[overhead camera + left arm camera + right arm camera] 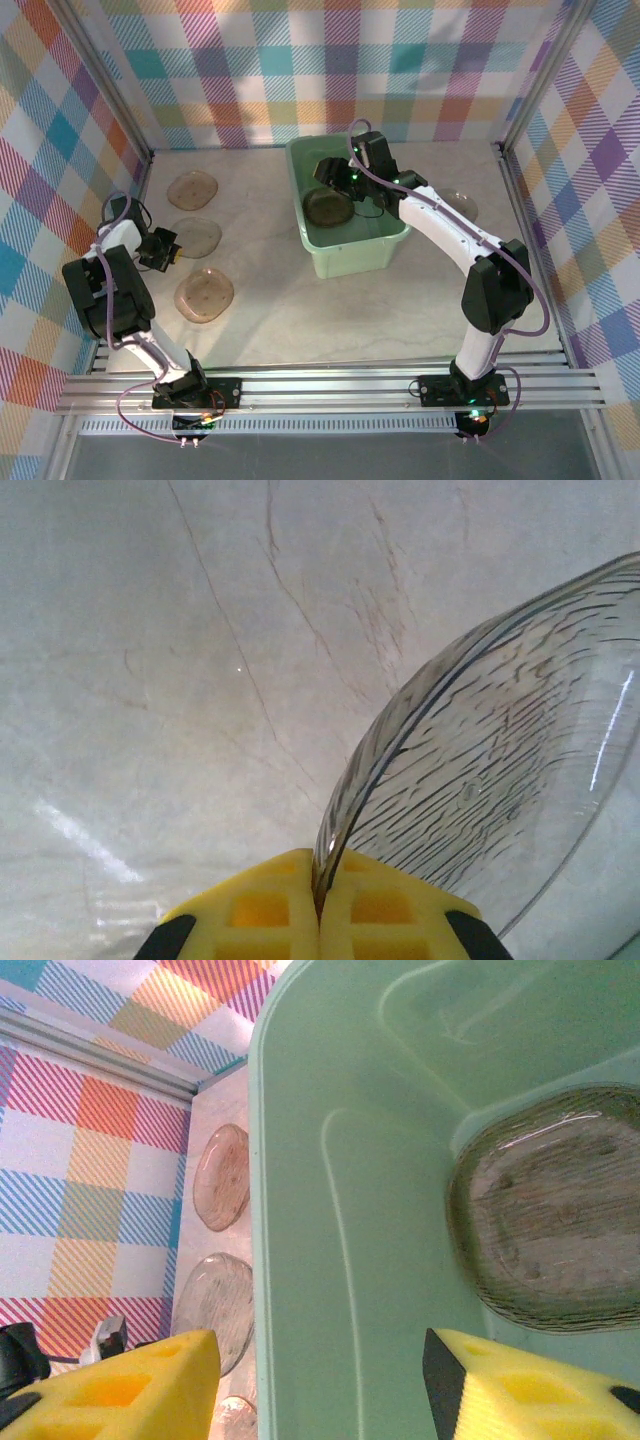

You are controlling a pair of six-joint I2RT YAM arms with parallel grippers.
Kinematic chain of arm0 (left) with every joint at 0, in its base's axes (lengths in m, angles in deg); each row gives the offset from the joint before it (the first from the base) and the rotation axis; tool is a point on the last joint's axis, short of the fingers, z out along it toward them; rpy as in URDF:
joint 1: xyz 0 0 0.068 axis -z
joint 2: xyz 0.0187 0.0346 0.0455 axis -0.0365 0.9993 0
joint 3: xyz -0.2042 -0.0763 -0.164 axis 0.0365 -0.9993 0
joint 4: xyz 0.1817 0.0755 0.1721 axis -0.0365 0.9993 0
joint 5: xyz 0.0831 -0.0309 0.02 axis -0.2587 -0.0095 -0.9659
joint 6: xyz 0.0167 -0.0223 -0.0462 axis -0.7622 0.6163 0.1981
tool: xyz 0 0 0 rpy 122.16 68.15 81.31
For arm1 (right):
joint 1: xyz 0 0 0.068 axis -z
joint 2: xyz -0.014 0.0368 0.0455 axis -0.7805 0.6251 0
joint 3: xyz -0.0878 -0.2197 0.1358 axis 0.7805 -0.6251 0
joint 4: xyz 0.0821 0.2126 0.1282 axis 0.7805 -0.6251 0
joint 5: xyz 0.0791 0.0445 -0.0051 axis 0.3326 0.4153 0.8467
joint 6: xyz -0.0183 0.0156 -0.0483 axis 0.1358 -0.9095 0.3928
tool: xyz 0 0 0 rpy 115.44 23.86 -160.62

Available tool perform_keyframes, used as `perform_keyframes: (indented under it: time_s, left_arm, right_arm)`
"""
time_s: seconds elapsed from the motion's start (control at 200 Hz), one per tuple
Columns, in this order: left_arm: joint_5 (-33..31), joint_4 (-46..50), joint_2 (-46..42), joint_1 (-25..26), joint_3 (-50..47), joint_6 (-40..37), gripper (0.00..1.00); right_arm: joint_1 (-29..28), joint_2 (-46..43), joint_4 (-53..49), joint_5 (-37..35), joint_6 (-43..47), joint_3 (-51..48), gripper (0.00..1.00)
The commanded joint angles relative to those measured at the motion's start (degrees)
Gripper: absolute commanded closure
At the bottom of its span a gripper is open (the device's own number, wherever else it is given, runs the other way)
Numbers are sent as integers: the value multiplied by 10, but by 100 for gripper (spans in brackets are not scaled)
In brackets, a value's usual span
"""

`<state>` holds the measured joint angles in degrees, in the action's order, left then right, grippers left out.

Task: Place the plates into the plastic bin on the countertop

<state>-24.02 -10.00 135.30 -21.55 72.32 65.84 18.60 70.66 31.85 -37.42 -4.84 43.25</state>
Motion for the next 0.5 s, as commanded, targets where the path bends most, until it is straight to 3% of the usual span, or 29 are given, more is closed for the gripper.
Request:
perform_keyframes:
  time_s: [0.0, 0.265, 0.495]
  left_arm:
    - [19, 2, -54, 15, -13, 18, 100]
    - [36, -27, -139, 67, 9, 36, 100]
    - [15, -117, -161, 176, 76, 33, 100]
  right_arm:
    - [-5, -21, -5, 2, 10, 7, 44]
    - [-4, -15, -7, 8, 17, 26, 44]
    - [-5, -31, 76, 59, 21, 2, 44]
